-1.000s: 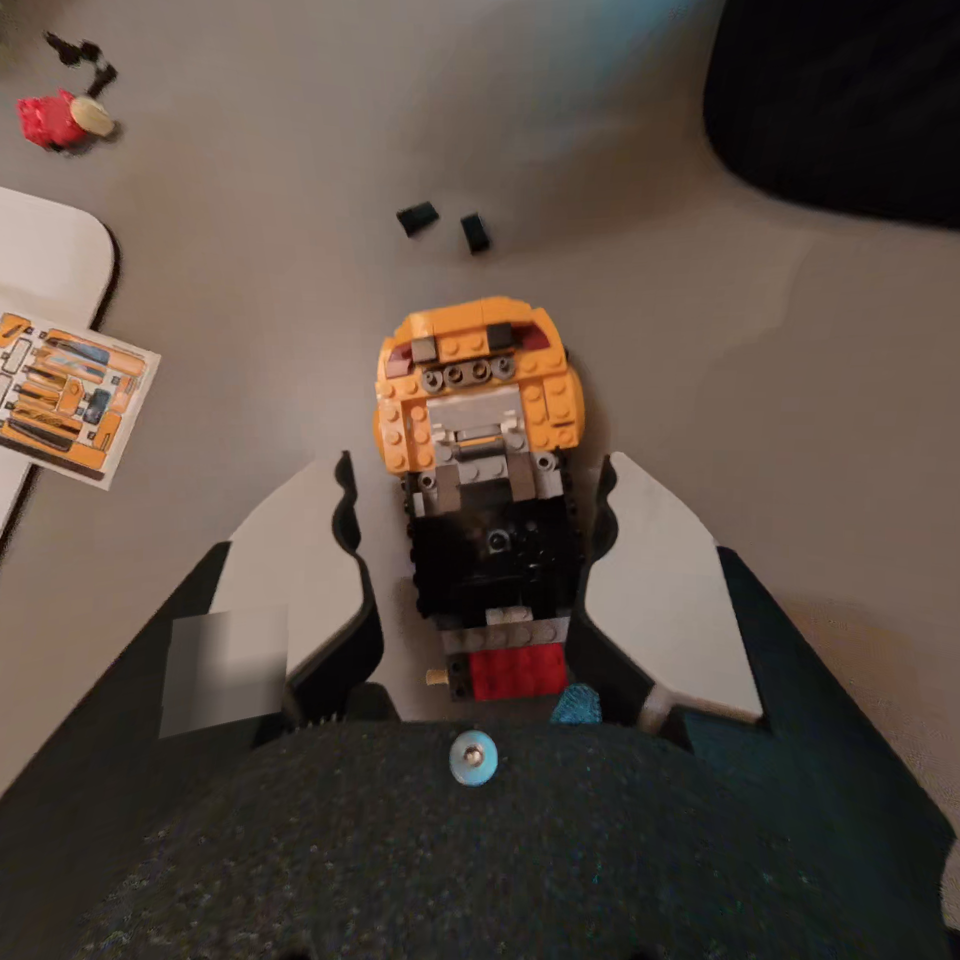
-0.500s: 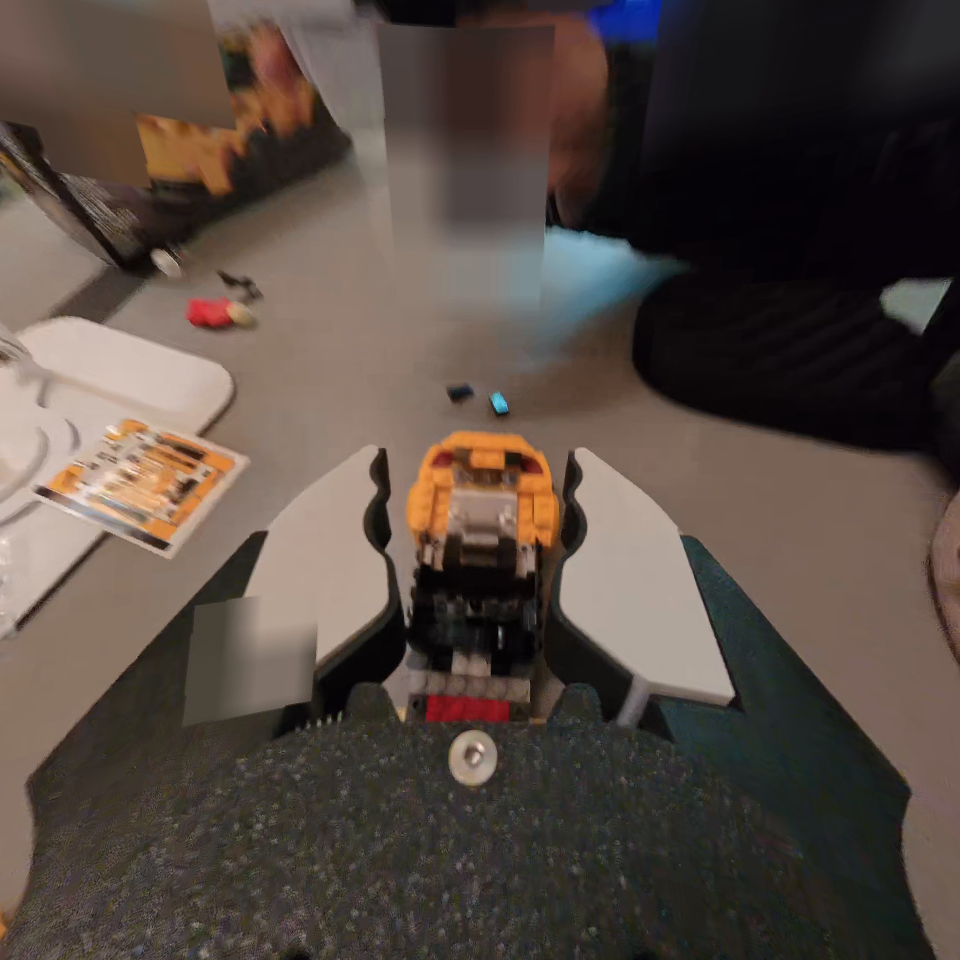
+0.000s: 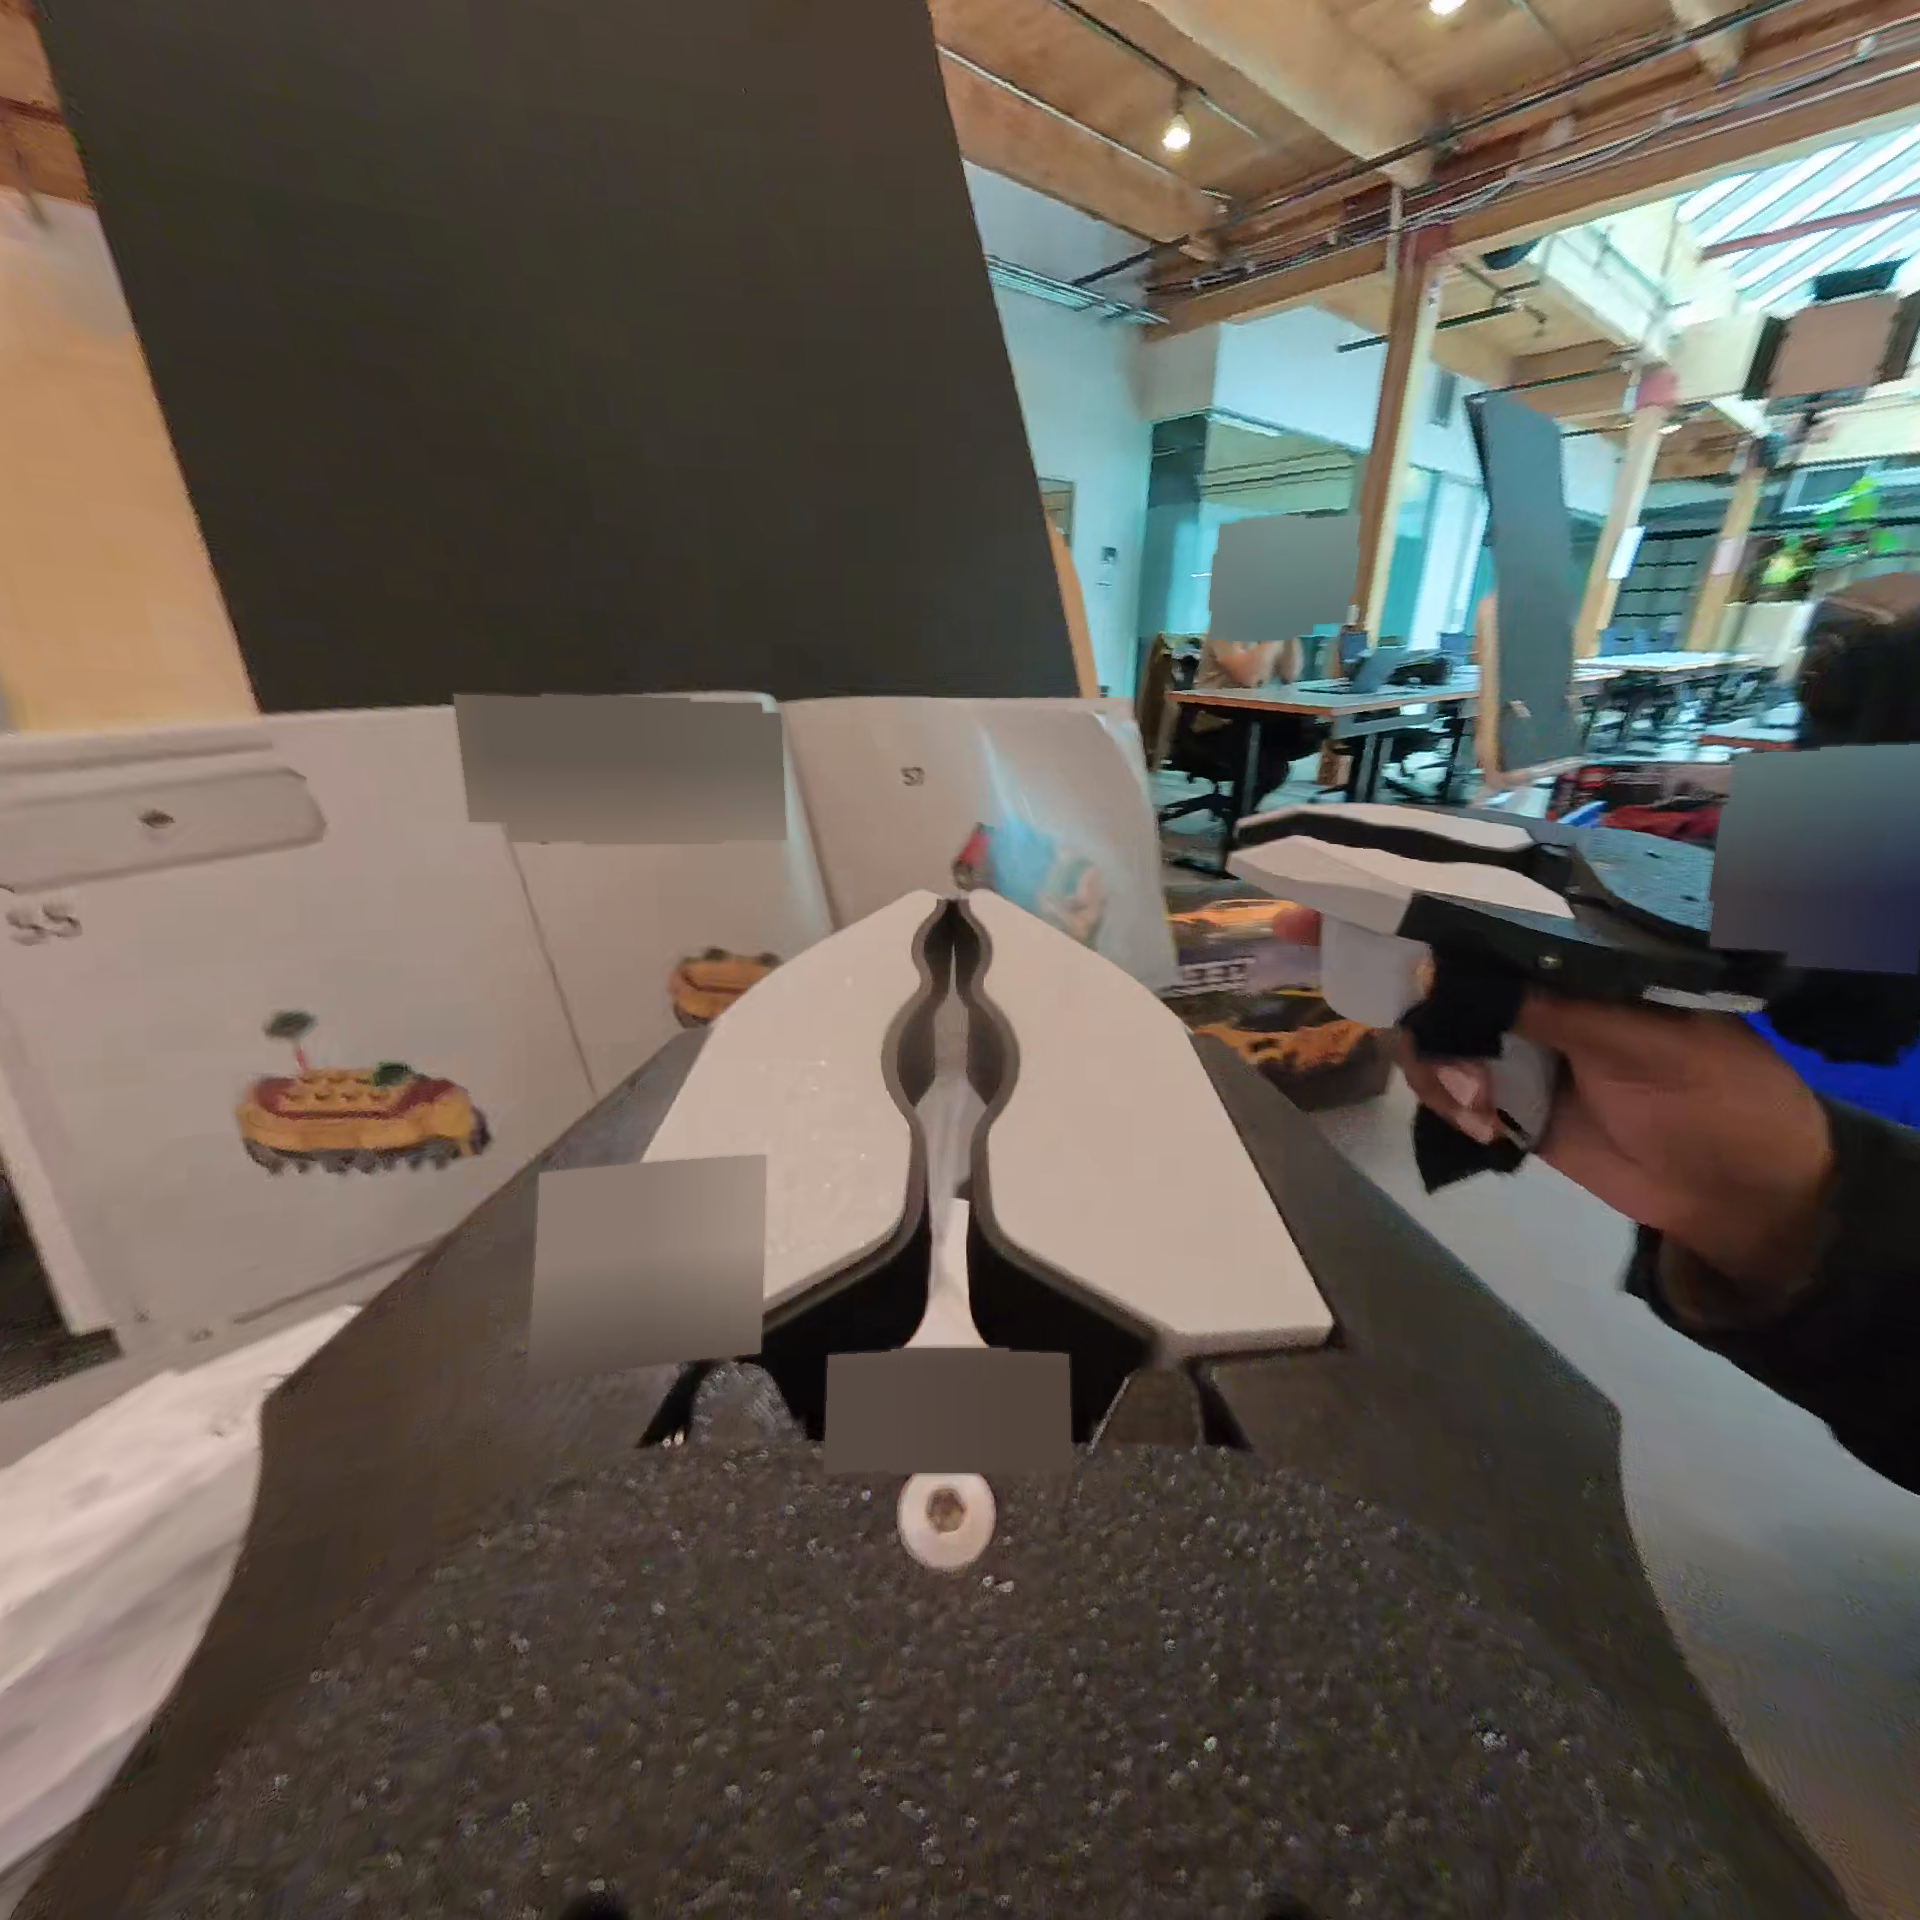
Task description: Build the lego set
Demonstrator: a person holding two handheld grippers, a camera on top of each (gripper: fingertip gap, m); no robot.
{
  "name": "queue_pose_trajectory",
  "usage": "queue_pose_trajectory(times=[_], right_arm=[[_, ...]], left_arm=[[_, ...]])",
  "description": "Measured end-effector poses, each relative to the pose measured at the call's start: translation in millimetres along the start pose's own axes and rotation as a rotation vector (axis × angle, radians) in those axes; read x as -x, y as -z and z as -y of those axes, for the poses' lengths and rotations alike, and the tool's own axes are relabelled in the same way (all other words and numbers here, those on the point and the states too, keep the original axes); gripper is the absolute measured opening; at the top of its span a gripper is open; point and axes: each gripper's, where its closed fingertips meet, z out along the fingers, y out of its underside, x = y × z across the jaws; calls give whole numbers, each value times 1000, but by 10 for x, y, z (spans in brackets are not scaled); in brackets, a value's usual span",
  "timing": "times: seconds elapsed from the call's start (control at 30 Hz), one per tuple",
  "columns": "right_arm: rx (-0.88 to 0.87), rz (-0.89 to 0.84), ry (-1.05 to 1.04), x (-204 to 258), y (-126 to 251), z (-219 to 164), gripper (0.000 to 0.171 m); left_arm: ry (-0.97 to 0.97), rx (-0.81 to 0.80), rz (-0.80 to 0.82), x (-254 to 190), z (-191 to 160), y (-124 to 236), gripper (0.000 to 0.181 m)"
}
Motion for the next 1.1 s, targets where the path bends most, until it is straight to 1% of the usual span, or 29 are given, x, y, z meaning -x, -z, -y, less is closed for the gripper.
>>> queue_pose_trajectory(times=[0.07,0.17,0.3,0.67,0.83,1.1], right_arm=[[24,-3,-4,-32,-47,-107,10],[42,-23,11,-88,-75,-223,0],[55,-43,9,-134,-100,-299,0],[53,-45,17,-117,-120,-337,0],[60,-55,20,-119,-126,-342,0],[57,-45,15,-96,-120,-326,0]], left_arm=[[-33,-3,26,41,-62,-24,0],[-55,28,47,95,-296,-10,0],[-89,55,64,139,-489,33,0],[-97,36,53,123,-478,39,0],[-103,43,90,179,-485,41,0],[-65,60,84,173,-500,41,0]])
